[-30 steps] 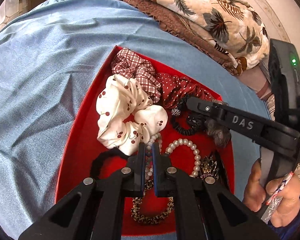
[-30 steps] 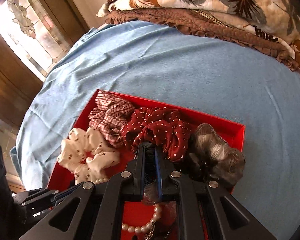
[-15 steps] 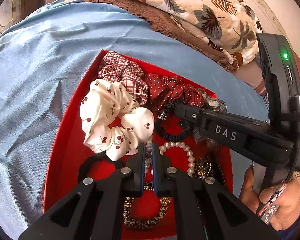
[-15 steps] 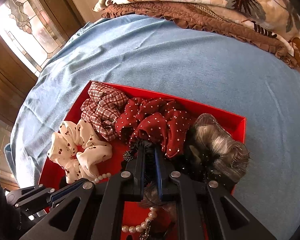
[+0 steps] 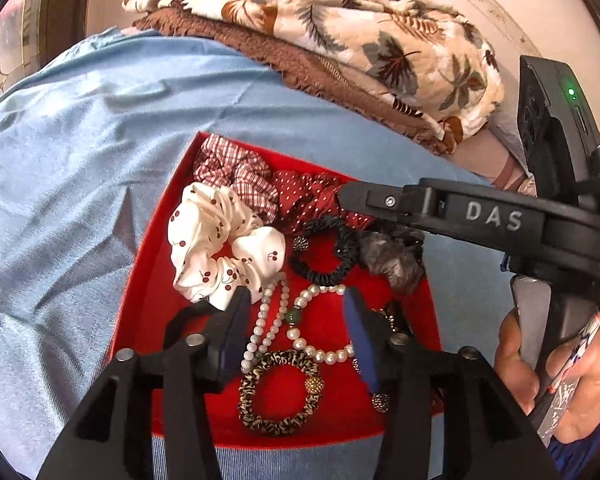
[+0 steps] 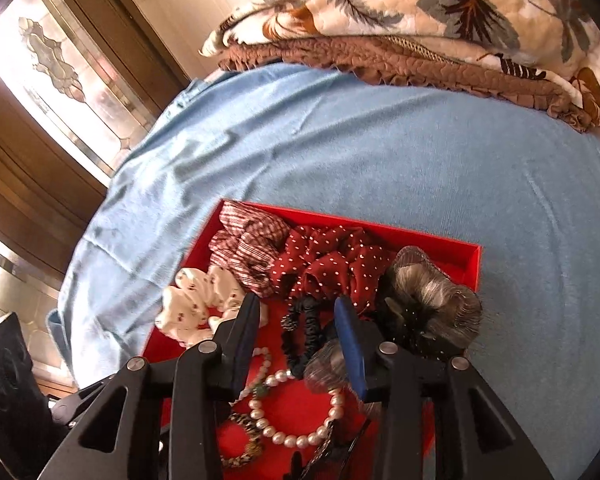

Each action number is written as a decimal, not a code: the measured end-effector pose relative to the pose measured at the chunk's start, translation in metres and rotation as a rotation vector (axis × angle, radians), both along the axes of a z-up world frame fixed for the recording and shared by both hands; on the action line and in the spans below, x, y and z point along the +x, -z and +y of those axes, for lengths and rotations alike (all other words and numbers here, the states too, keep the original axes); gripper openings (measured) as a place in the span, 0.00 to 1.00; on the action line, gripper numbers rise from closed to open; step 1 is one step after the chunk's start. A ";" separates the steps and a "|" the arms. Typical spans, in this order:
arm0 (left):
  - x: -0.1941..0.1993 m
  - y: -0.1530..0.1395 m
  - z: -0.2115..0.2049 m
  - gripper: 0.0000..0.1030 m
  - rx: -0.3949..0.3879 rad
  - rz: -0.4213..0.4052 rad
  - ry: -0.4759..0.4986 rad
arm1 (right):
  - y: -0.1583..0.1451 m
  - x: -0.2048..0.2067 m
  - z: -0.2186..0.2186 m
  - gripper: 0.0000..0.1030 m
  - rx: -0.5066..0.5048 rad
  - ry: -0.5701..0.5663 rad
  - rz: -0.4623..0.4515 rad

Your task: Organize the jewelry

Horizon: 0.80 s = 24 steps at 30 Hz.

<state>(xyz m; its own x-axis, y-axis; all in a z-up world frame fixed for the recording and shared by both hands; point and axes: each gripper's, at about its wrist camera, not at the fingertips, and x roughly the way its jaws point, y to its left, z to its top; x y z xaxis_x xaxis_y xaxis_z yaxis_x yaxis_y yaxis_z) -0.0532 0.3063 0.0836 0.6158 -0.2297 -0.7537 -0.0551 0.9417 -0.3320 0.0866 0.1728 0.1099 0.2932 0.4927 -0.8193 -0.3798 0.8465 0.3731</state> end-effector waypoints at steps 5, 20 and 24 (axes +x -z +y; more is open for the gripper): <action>-0.008 -0.010 0.000 0.54 0.046 -0.049 -0.034 | -0.018 -0.007 -0.012 0.46 0.062 0.029 -0.007; -0.064 -0.062 -0.022 1.00 0.497 -0.463 -0.380 | -0.026 -0.081 -0.095 0.54 0.043 0.147 -0.064; -0.087 -0.071 -0.028 1.00 0.555 -0.555 -0.480 | -0.020 -0.108 -0.117 0.56 0.029 0.169 -0.078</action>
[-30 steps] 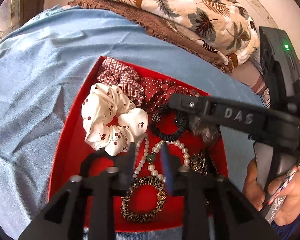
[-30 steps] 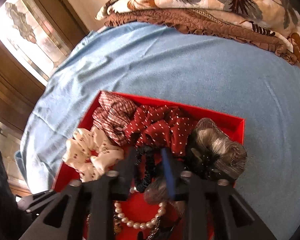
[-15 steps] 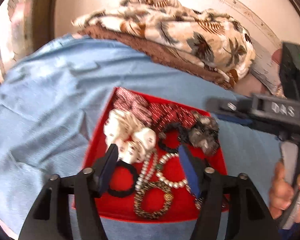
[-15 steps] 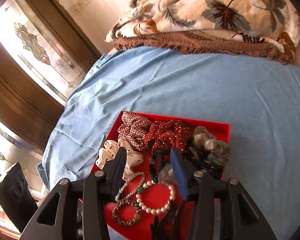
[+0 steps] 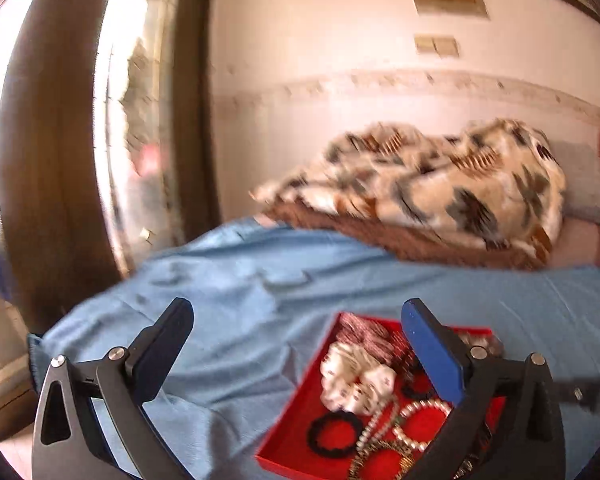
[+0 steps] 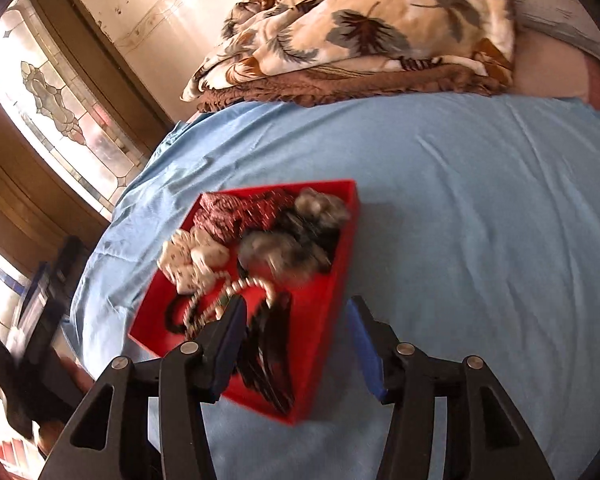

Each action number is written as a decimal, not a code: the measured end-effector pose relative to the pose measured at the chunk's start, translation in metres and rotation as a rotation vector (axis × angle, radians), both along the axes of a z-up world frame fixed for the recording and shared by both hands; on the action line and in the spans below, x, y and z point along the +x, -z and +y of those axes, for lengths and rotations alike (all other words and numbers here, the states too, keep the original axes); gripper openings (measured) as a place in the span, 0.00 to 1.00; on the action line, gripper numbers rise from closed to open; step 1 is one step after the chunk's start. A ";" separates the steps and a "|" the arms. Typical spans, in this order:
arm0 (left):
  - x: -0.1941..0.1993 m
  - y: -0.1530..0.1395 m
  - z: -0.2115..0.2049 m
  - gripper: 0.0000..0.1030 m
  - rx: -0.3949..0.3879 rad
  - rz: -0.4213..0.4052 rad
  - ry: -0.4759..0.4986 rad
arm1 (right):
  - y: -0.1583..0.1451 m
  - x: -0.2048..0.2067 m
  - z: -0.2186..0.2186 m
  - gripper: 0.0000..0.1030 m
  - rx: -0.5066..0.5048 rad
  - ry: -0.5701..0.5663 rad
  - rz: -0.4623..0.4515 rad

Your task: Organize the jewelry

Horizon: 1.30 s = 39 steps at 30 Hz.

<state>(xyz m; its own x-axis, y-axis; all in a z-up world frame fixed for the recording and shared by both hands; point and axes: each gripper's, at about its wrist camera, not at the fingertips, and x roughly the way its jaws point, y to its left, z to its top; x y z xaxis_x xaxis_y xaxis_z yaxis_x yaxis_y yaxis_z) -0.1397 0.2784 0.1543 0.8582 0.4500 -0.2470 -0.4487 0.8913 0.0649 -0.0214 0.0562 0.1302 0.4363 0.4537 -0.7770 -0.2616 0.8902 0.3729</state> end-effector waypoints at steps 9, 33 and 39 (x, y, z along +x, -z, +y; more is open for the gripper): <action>-0.022 0.026 -0.020 1.00 -0.046 0.176 0.038 | 0.009 -0.051 -0.027 0.63 -0.108 0.012 -0.069; -0.081 0.035 -0.101 1.00 -0.060 0.370 0.088 | 0.013 -0.115 -0.061 0.74 -0.230 0.046 -0.230; -0.081 0.035 -0.103 1.00 -0.076 0.388 0.103 | 0.012 -0.117 -0.064 0.78 -0.240 0.064 -0.246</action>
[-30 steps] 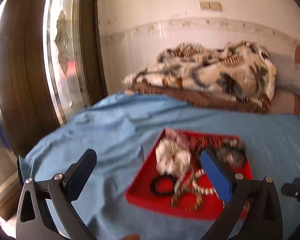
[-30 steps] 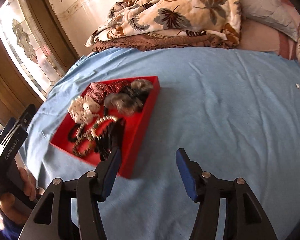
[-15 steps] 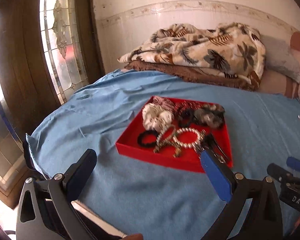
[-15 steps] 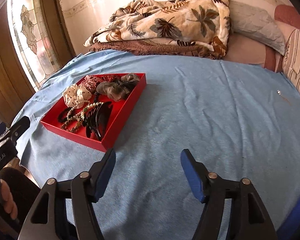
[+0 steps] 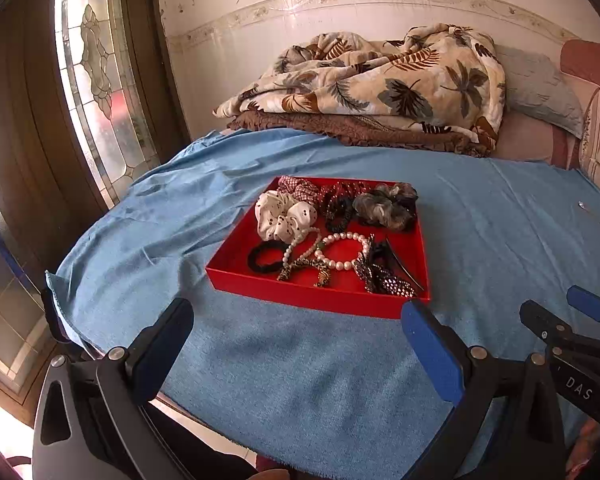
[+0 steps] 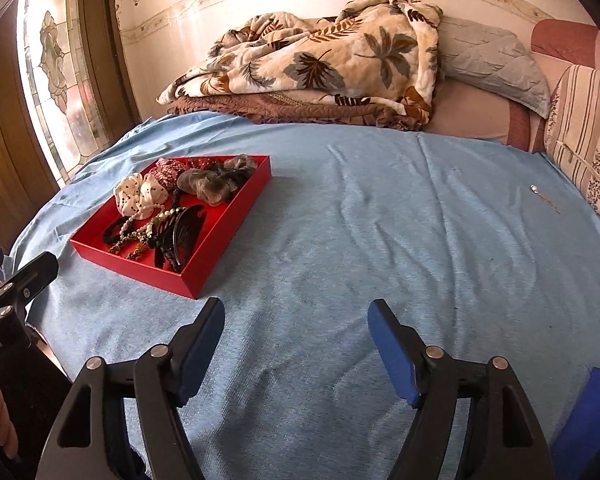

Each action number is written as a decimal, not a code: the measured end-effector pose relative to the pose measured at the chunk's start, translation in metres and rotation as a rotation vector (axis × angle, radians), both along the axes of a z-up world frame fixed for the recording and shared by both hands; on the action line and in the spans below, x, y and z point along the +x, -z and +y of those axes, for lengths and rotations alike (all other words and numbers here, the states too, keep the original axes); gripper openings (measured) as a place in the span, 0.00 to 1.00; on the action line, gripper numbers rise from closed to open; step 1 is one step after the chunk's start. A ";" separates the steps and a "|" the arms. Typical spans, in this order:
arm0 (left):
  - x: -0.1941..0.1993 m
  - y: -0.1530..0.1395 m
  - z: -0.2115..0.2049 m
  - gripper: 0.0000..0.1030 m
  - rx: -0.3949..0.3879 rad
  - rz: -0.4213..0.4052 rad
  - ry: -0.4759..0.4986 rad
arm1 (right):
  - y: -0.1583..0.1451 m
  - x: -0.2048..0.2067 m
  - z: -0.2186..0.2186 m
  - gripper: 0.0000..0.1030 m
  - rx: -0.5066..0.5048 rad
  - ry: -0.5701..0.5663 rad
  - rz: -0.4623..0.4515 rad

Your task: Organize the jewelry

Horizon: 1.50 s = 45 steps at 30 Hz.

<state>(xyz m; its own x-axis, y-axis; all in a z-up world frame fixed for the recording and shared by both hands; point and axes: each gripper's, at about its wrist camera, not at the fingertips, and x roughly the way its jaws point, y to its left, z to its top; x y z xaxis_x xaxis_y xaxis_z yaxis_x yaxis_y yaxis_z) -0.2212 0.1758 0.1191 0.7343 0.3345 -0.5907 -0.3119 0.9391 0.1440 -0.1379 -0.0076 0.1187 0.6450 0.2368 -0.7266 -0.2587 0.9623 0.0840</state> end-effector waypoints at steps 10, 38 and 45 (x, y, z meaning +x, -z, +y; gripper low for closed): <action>0.001 0.004 0.004 1.00 -0.053 0.028 0.003 | 0.002 -0.006 0.007 0.80 -0.041 -0.019 -0.013; 0.006 0.016 0.010 1.00 -0.149 0.086 0.046 | 0.004 -0.007 0.005 0.83 -0.068 -0.003 -0.025; 0.005 0.017 0.012 1.00 -0.158 0.092 0.044 | 0.004 -0.007 0.005 0.84 -0.075 -0.009 -0.023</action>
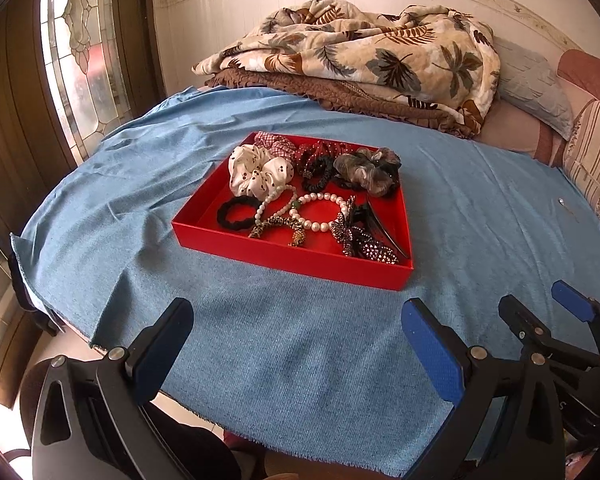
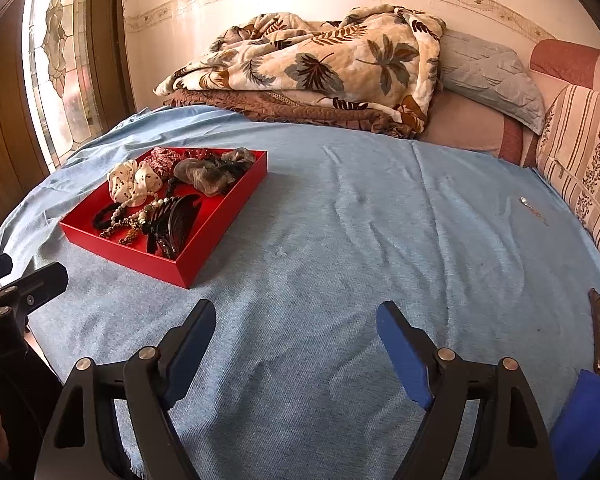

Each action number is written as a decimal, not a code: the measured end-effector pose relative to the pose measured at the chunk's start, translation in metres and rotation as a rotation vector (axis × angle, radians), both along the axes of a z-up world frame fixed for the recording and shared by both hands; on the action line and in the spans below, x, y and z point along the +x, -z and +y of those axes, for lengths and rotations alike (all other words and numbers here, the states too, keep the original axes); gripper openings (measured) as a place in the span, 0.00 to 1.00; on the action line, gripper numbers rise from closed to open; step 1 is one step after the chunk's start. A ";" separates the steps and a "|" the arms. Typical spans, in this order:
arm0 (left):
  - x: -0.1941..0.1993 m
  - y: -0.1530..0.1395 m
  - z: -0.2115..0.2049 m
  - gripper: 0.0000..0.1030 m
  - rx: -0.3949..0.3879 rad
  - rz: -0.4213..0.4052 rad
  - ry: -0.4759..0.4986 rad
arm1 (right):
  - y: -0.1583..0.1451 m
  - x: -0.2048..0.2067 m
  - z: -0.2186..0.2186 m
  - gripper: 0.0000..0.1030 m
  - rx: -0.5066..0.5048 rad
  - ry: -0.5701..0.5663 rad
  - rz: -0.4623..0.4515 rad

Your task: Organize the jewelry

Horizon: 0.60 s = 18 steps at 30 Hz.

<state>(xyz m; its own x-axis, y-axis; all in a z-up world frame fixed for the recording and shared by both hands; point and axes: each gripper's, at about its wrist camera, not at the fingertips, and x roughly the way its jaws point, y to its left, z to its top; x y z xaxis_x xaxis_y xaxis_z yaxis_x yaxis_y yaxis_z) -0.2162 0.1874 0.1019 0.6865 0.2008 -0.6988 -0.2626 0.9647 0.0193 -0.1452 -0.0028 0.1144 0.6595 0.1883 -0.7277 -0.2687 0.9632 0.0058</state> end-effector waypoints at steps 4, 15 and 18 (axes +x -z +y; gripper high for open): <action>0.000 0.000 -0.001 1.00 -0.001 0.002 -0.003 | 0.000 -0.001 0.001 0.84 -0.006 -0.004 0.000; 0.001 0.005 -0.001 1.00 0.000 0.011 0.002 | 0.002 0.000 0.001 0.85 -0.009 -0.004 0.005; 0.001 0.005 0.000 1.00 0.002 0.013 0.002 | 0.003 0.000 0.001 0.85 -0.010 -0.004 0.005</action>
<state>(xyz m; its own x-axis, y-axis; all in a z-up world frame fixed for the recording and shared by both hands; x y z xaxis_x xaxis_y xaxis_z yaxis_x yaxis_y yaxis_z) -0.2148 0.1870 0.0971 0.6775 0.2009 -0.7076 -0.2605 0.9652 0.0246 -0.1454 -0.0017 0.1115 0.6548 0.1837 -0.7331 -0.2727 0.9621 -0.0025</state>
